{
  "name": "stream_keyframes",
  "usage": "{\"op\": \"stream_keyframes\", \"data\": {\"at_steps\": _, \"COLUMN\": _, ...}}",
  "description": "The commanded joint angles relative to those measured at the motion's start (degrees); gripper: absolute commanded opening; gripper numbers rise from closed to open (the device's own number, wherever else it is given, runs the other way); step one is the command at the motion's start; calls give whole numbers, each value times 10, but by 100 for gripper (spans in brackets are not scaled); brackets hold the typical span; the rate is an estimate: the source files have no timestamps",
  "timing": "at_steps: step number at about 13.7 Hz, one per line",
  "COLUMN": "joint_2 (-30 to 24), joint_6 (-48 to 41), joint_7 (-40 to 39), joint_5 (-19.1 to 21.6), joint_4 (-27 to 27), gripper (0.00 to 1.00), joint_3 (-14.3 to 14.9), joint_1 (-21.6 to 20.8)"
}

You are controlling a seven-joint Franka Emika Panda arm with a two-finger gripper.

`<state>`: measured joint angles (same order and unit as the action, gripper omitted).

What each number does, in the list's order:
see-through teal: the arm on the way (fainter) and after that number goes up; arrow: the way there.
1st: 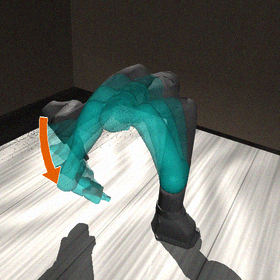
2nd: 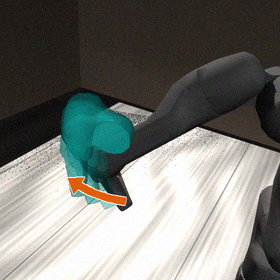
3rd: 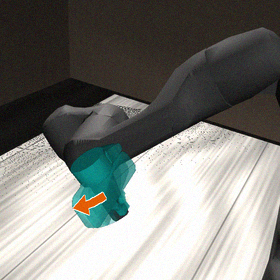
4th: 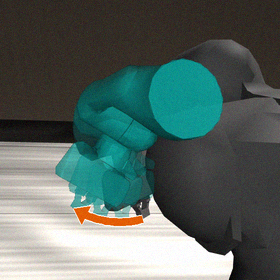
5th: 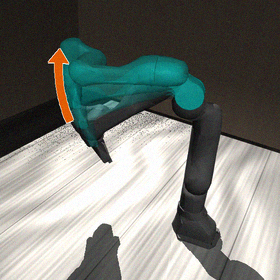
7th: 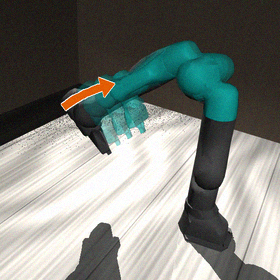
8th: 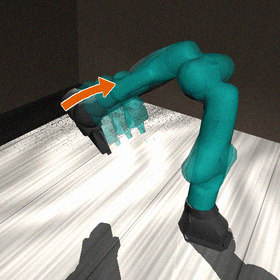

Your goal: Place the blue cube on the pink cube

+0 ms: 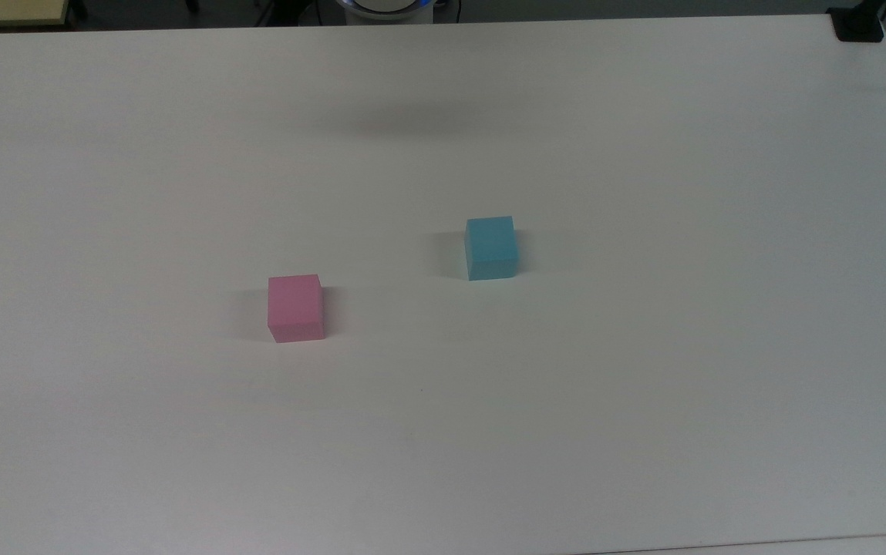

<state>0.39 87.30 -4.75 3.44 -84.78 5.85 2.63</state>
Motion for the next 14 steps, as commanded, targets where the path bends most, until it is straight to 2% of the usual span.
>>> {"op": "stream_keyframes", "data": {"at_steps": 1, "joint_2": -8, "joint_6": -8, "joint_7": 7, "joint_5": -7, "joint_4": -5, "gripper": 100, "joint_3": 0, "joint_1": -7}}
{"op": "stream_keyframes", "data": {"at_steps": 3, "joint_2": -8, "joint_6": -11, "joint_7": 7, "joint_5": -26, "joint_4": -7, "gripper": 100, "joint_3": -17, "joint_1": -6}}
{"op": "stream_keyframes", "data": {"at_steps": 14, "joint_2": -7, "joint_6": -25, "joint_7": 4, "joint_5": -26, "joint_4": -6, "gripper": 100, "joint_3": -17, "joint_1": -3}}
